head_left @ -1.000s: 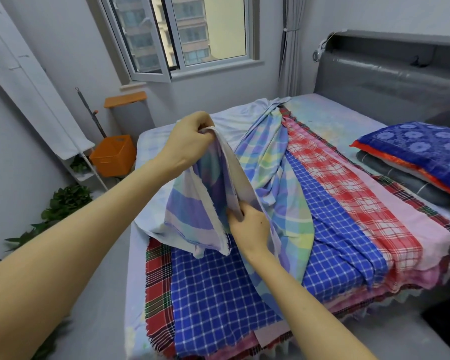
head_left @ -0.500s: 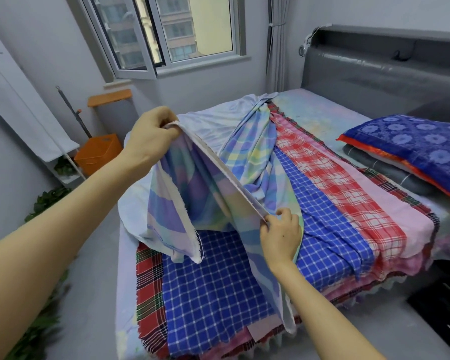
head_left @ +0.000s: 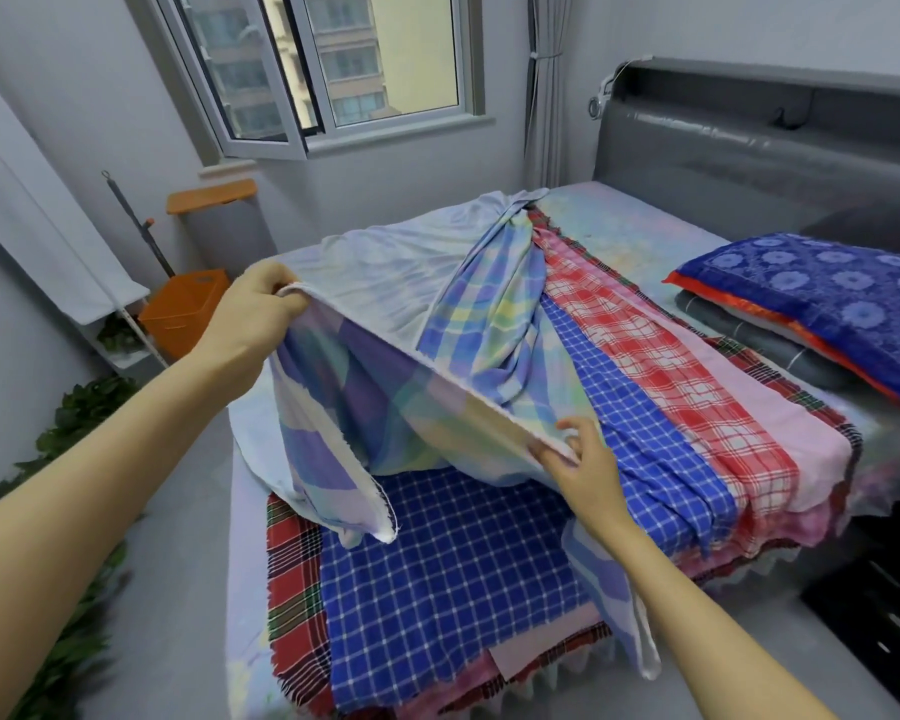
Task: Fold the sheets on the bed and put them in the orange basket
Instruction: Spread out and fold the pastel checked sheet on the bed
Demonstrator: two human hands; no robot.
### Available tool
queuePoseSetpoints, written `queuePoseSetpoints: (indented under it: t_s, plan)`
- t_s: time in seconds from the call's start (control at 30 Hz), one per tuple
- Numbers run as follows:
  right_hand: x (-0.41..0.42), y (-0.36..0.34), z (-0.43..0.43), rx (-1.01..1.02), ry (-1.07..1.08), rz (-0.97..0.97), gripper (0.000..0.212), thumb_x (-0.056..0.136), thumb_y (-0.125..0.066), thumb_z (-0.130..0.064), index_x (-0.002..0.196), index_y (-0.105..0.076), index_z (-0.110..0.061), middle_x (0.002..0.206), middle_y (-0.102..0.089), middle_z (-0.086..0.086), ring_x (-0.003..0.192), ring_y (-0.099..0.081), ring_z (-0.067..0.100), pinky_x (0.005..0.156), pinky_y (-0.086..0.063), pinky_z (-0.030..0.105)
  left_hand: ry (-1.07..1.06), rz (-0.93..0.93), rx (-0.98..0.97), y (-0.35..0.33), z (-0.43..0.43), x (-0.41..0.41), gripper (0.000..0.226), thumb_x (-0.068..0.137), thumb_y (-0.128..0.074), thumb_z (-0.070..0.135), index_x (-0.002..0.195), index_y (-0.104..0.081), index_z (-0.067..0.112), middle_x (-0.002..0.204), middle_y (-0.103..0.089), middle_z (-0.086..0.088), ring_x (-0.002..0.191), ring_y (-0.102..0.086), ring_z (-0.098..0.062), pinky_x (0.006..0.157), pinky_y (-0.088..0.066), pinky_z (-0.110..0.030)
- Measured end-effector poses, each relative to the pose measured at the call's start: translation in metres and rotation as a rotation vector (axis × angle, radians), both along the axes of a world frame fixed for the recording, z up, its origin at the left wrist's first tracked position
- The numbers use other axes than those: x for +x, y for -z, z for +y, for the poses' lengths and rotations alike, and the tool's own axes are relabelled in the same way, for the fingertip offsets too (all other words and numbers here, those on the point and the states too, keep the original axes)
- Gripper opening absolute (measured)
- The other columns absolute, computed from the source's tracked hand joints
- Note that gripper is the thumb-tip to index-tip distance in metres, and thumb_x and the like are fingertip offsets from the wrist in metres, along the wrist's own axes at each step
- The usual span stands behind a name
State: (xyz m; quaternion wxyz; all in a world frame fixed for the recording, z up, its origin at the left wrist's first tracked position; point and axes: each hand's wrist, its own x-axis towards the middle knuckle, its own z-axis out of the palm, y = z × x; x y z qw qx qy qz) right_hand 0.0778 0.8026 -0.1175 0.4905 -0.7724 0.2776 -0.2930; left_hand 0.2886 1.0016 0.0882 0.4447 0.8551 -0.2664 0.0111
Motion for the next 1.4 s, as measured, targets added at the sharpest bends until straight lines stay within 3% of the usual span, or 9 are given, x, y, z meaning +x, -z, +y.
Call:
queuePoseSetpoints:
  t_s: [0.33, 0.47, 0.63, 0.73, 0.83, 0.97, 1.1, 1.27, 1.4]
  plan:
    - [-0.055, 0.080, -0.064, -0.432, 0.012, 0.647, 0.040, 0.087, -0.051, -0.010, 0.056, -0.030, -0.023, 0.055, -0.034, -0.002, 0.054, -0.038, 0.023, 0.045, -0.018, 0.029, 0.047, -0.006, 0.105, 0.024, -0.005, 0.005, 0.008, 0.093, -0.048, 0.007, 0.091, -0.055, 0.003, 0.079, -0.048, -0.005, 0.079, -0.043, -0.018, 0.065, -0.033, -0.028]
    - [-0.063, 0.081, -0.120, -0.331, 0.280, 0.830, 0.012, 0.089, -0.053, -0.003, 0.084, -0.062, 0.004, 0.088, -0.063, 0.022, 0.085, -0.060, 0.038, 0.061, -0.038, 0.034, 0.054, 0.106, 0.144, 0.035, -0.025, -0.002, 0.017, 0.092, -0.049, 0.005, 0.075, -0.052, 0.008, 0.075, -0.046, -0.006, 0.075, -0.041, -0.017, 0.065, -0.031, -0.027]
    - [-0.051, 0.028, -0.225, -0.198, 0.439, 0.641, 0.022, 0.081, -0.053, 0.008, 0.102, -0.059, 0.013, 0.105, -0.059, 0.036, 0.098, -0.057, 0.047, 0.078, -0.046, 0.044, 0.046, 0.247, 0.245, 0.059, -0.028, -0.002, 0.031, 0.088, -0.063, 0.027, 0.083, -0.056, -0.003, 0.088, -0.057, -0.024, 0.083, -0.054, -0.030, 0.073, -0.042, -0.033]
    - [-0.022, -0.048, -0.306, -0.406, 0.429, 0.353, 0.035, 0.080, -0.044, 0.008, 0.110, -0.060, 0.007, 0.110, -0.059, 0.034, 0.103, -0.055, 0.048, 0.089, -0.042, 0.047, 0.034, 0.218, 0.325, 0.071, -0.034, -0.013, 0.059, 0.068, -0.068, 0.062, 0.090, -0.066, 0.008, 0.087, -0.068, -0.011, 0.083, -0.065, -0.027, 0.079, -0.053, -0.041]
    - [-0.021, -0.104, -0.356, -0.980, 0.160, 0.167, 0.043, 0.071, -0.035, -0.005, 0.104, -0.060, 0.007, 0.096, -0.061, 0.033, 0.081, -0.061, 0.049, 0.068, -0.049, 0.050, -0.042, 0.073, 0.589, 0.084, -0.036, -0.027, 0.068, 0.050, -0.060, 0.074, 0.095, -0.068, 0.024, 0.088, -0.070, 0.000, 0.082, -0.063, -0.022, 0.079, -0.050, -0.041]
    - [-0.068, -0.072, -0.385, -1.507, -0.539, 0.223, 0.014, 0.071, -0.054, -0.017, 0.083, -0.049, -0.013, 0.058, -0.057, 0.010, 0.043, -0.057, 0.026, 0.031, -0.038, 0.029, 0.064, -0.238, 0.960, 0.118, -0.029, -0.051, 0.030, 0.071, -0.074, 0.047, 0.097, -0.070, 0.033, 0.090, -0.072, 0.004, 0.084, -0.066, -0.022, 0.073, -0.050, -0.032]
    - [-0.098, 0.015, -0.390, -1.462, -0.871, 0.512, 0.027, 0.069, -0.072, -0.036, 0.078, -0.049, -0.025, 0.057, -0.054, -0.003, 0.043, -0.054, 0.014, 0.036, -0.022, 0.021, 0.316, -0.217, 1.384, 0.164, -0.037, -0.088, 0.019, 0.082, -0.056, 0.034, 0.099, -0.062, 0.028, 0.099, -0.068, 0.008, 0.086, -0.061, -0.011, 0.074, -0.044, -0.023]
    - [-0.111, 0.079, -0.364, -1.207, -0.970, 1.258, 0.023, 0.090, -0.046, -0.018, 0.110, -0.057, -0.021, 0.112, -0.059, 0.000, 0.104, -0.059, 0.022, 0.071, -0.040, 0.032, 0.465, 0.122, 1.635, 0.239, -0.043, -0.131, 0.025, 0.077, -0.047, 0.024, 0.100, -0.056, 0.028, 0.101, -0.060, 0.001, 0.086, -0.050, -0.018, 0.069, -0.038, -0.023]
    - [-0.131, 0.127, -0.333, -1.096, -1.006, 1.447, 0.028, 0.090, -0.046, -0.011, 0.114, -0.060, -0.017, 0.119, -0.061, 0.005, 0.111, -0.058, 0.024, 0.083, -0.044, 0.031, 0.561, 0.286, 1.678, 0.312, -0.020, -0.147, 0.037, 0.090, -0.047, 0.017, 0.126, -0.051, 0.023, 0.133, -0.052, 0.000, 0.121, -0.049, -0.016, 0.097, -0.035, -0.024]
